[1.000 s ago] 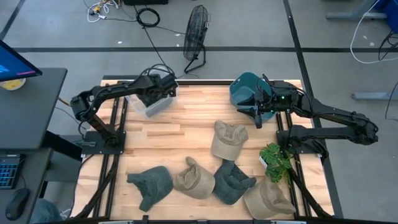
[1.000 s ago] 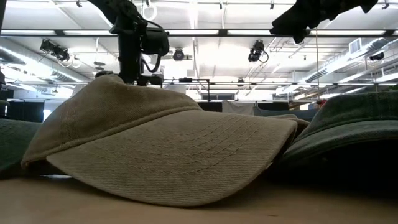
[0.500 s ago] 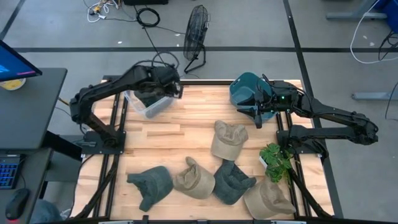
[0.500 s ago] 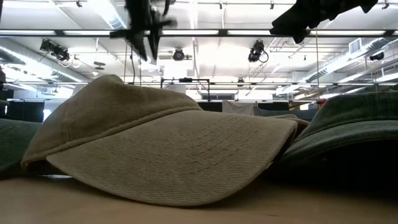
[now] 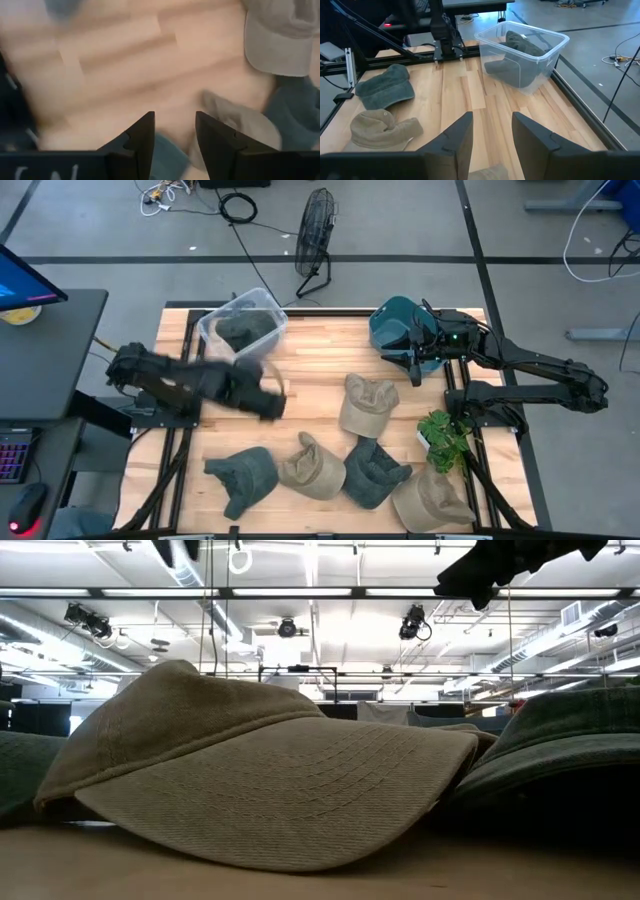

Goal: Pick & Place hat
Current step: Put the left gray cap into the transparent bin

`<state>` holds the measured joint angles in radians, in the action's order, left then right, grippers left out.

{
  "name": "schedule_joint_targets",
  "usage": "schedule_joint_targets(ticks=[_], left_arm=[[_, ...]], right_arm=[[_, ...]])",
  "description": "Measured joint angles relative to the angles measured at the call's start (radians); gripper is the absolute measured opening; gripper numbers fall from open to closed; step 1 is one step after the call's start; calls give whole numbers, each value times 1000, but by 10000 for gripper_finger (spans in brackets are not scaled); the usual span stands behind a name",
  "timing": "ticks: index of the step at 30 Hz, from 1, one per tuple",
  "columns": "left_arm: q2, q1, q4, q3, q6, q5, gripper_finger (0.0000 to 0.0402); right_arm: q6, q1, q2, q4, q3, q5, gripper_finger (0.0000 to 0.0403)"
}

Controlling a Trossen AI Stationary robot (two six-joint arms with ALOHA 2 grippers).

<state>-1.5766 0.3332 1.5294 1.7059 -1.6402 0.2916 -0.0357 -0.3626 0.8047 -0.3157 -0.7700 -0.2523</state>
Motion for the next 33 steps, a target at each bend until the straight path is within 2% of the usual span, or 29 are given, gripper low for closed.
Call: schedule_joint_targets(ticks=[4,7,9,12,15,20,33], left_arm=[[-29,169,-31,-76,-312,-24,146],[-44,269,-60,-139,-523,-122,147],[-53,322,-125,-178,-613,-192,149],[-73,369,-248,-229,-627,-280,151],[-100,398,-336,-265,-635,-298,151],[-141,427,-371,-276,-680,-398,151],[-297,438,-355,-276,-701,-397,151]], right_arm=[[0,0,0,0,0,0,139],[0,0,0,0,0,0,139],[0,0,0,0,0,0,139],[0,0,0,0,0,0,139],[0,0,0,-1,0,0,139],[0,0,0,-11,0,0,139],[0,0,0,-46,0,0,139]])
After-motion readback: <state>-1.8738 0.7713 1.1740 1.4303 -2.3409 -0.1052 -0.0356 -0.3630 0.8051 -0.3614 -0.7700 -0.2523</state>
